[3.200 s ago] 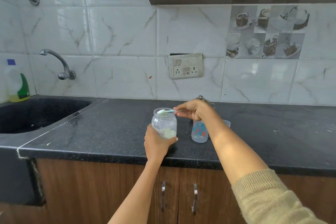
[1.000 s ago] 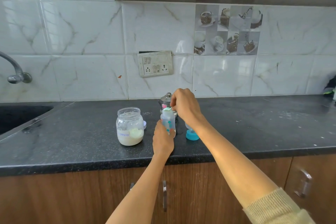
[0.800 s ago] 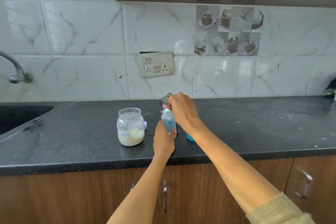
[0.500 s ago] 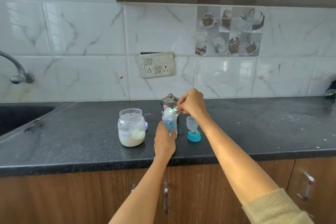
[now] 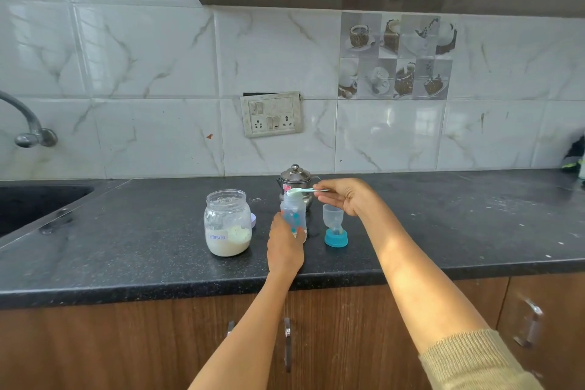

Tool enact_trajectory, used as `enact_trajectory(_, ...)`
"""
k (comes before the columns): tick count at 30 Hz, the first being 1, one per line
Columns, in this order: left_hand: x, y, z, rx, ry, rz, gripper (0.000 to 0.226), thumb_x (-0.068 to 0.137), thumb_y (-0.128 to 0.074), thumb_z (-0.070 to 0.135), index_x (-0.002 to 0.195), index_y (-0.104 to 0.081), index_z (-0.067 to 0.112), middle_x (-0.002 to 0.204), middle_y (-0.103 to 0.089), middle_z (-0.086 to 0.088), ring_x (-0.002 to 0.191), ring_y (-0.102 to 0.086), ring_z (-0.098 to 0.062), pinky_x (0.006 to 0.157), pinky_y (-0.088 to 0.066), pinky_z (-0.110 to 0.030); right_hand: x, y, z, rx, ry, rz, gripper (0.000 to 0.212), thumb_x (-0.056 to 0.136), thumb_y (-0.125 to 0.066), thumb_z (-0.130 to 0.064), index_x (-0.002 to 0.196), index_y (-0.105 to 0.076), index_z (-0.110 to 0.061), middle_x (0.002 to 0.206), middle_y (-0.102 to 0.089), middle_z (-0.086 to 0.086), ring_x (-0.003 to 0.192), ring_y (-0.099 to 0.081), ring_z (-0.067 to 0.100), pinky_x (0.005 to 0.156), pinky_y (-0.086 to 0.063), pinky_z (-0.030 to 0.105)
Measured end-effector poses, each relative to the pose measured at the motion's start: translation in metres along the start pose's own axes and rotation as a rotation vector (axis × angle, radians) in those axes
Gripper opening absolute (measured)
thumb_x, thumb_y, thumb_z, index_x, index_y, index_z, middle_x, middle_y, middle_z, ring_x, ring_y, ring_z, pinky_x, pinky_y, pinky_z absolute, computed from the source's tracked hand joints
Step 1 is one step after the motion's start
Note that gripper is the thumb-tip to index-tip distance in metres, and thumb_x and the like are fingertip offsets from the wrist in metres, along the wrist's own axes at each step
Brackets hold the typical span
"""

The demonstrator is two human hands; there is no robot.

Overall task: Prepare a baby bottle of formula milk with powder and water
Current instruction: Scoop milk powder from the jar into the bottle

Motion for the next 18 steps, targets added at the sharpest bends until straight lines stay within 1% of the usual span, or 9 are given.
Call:
enact_trajectory(2, 0.000, 0.001, 0.000, -0.003, 0.011, 0.000, 0.056, 0.088, -0.061, 0.022, 0.136, -0.035, 0.011, 0.138, -0.046, -0.009, 0.124, -0.048, -0.025, 0.101, -0.042, -0.036, 0.001, 0.002, -0.002, 0.038, 0.010, -0.010, 0.008, 0.078, -0.069, 0.004, 0.076, -0.062, 0.001, 0.047, -0.066, 0.005, 0.041, -0.065, 0.011, 0.042, -0.052, 0.017)
enact_trajectory(4, 0.000, 0.002, 0.000, -0.006, 0.037, -0.004, 0.069, 0.087, -0.063, 0.025, 0.142, -0.027, 0.009, 0.145, -0.039, -0.010, 0.131, -0.042, -0.027, 0.107, -0.039, -0.040, 0.001, 0.004, -0.005, 0.071, 0.023, -0.022, 0.008, 0.079, -0.068, 0.005, 0.076, -0.062, 0.001, 0.048, -0.066, 0.006, 0.042, -0.065, 0.012, 0.043, -0.053, 0.017)
enact_trajectory(6, 0.000, 0.005, 0.001, -0.013, 0.050, -0.001, 0.078, 0.085, -0.065, 0.028, 0.146, -0.020, 0.009, 0.149, -0.033, -0.010, 0.135, -0.037, -0.027, 0.110, -0.036, -0.041, -0.001, 0.005, -0.009, 0.093, 0.030, -0.026, 0.008, 0.080, -0.068, 0.005, 0.075, -0.063, 0.001, 0.048, -0.066, 0.006, 0.042, -0.065, 0.012, 0.043, -0.053, 0.017)
enact_trajectory(9, -0.004, 0.011, 0.004, -0.023, 0.017, 0.031, 0.081, 0.086, -0.064, 0.031, 0.148, -0.015, 0.011, 0.153, -0.028, -0.008, 0.138, -0.032, -0.025, 0.111, -0.031, -0.039, -0.003, 0.004, -0.015, 0.100, 0.041, -0.028, 0.007, 0.080, -0.068, 0.005, 0.076, -0.062, 0.002, 0.048, -0.066, 0.006, 0.041, -0.065, 0.012, 0.043, -0.053, 0.017)
enact_trajectory(11, -0.007, 0.020, 0.009, -0.062, -0.026, 0.069, 0.078, 0.087, -0.062, 0.033, 0.148, -0.017, 0.013, 0.152, -0.029, -0.005, 0.139, -0.031, -0.022, 0.110, -0.031, -0.037, -0.005, 0.000, -0.019, 0.103, 0.052, -0.030, 0.007, 0.079, -0.069, 0.005, 0.079, -0.063, 0.003, 0.049, -0.067, 0.007, 0.042, -0.065, 0.012, 0.042, -0.053, 0.017)
enact_trajectory(15, -0.014, 0.049, 0.020, -0.131, -0.167, 0.199, 0.063, 0.089, -0.059, 0.032, 0.143, -0.032, 0.016, 0.145, -0.042, 0.001, 0.132, -0.040, -0.016, 0.104, -0.034, -0.027, -0.008, -0.014, -0.029, 0.100, 0.076, -0.054, 0.008, 0.078, -0.070, 0.005, 0.078, -0.062, 0.003, 0.050, -0.067, 0.008, 0.043, -0.066, 0.012, 0.042, -0.053, 0.017)
enact_trajectory(18, -0.017, 0.077, 0.027, -0.171, -0.197, 0.313, 0.066, 0.086, -0.064, 0.033, 0.143, -0.034, 0.017, 0.144, -0.043, 0.003, 0.132, -0.039, -0.013, 0.100, -0.029, -0.018, -0.014, -0.032, -0.039, 0.091, 0.096, -0.100, 0.009, 0.080, -0.067, 0.005, 0.074, -0.061, 0.002, 0.045, -0.064, 0.006, 0.039, -0.064, 0.011, 0.041, -0.051, 0.015)
Point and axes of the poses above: each hand's wrist, its own x-axis towards the middle knuckle, its own y-axis out of the back of the hand, z = x × y, the point moved 4 cm from there along x, towards the middle knuckle
